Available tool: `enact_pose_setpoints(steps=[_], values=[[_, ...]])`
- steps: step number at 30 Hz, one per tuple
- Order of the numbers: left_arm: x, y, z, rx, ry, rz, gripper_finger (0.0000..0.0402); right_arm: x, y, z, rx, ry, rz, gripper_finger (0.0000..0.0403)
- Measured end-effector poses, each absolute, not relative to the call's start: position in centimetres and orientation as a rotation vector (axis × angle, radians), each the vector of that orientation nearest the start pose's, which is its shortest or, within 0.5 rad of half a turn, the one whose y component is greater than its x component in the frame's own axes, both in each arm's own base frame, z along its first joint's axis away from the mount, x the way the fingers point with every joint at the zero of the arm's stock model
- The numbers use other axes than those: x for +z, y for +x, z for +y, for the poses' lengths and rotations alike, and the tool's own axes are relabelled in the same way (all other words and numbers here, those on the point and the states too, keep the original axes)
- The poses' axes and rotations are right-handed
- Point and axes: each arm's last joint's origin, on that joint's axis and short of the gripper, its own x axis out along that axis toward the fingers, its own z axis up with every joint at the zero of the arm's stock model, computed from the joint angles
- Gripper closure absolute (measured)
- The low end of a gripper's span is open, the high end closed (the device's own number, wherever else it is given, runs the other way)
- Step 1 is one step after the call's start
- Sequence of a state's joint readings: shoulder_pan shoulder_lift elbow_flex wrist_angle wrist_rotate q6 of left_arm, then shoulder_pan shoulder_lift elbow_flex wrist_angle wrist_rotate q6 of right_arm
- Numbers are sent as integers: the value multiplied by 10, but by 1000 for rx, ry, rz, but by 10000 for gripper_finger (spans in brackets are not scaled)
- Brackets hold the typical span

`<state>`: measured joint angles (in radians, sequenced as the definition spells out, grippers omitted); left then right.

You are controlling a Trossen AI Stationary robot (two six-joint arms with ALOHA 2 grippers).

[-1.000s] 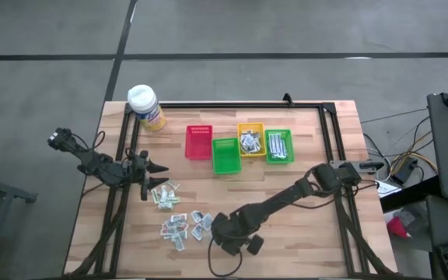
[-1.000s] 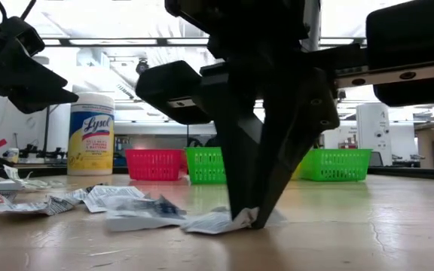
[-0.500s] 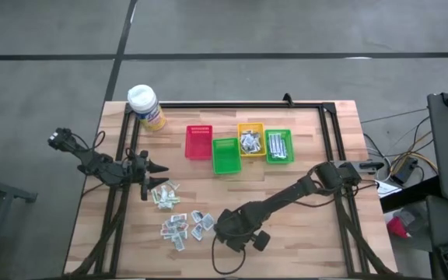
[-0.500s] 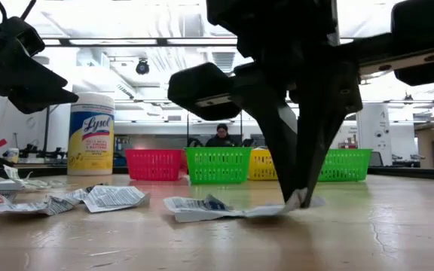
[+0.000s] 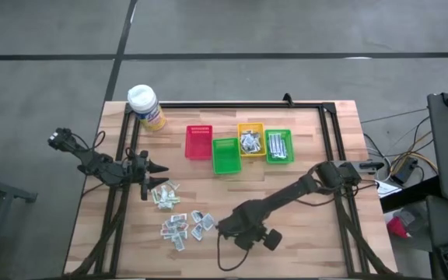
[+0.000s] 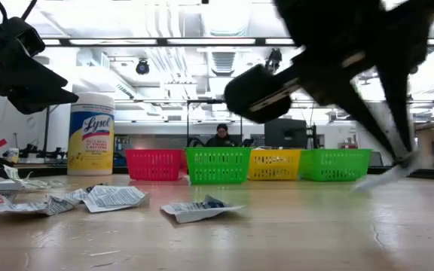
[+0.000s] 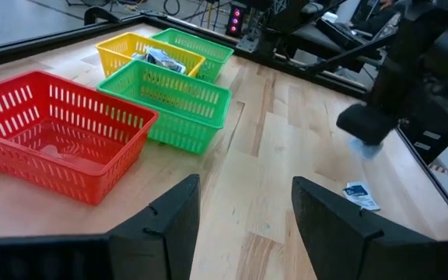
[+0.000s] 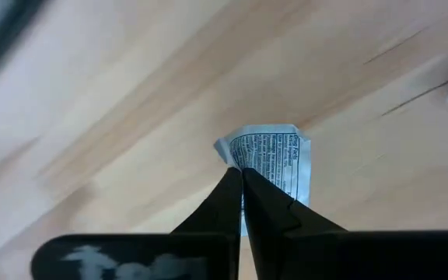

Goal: Pick & Place First Aid Supplies
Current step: Put the alcohol pad into the yellow basket

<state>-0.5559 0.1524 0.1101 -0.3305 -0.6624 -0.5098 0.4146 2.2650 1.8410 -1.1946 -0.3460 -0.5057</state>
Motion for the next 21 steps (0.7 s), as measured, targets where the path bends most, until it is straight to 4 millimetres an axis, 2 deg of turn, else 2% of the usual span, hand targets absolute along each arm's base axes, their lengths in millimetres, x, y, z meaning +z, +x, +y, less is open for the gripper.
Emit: enact_pose_setpoints(steps=[5, 10, 15, 21], values=[[160, 86, -33, 180, -292, 270, 204, 188, 389, 180, 1089, -266, 1513, 394], [160, 86, -33, 180, -298, 269, 204, 212, 395, 175, 1152, -133, 1476, 394], [160, 86, -33, 183, -314, 268, 204, 236, 405, 165, 1242, 39, 1356, 394], [160, 86, -33, 183, -314, 268, 204, 264, 420, 140, 1355, 231, 1150, 394]])
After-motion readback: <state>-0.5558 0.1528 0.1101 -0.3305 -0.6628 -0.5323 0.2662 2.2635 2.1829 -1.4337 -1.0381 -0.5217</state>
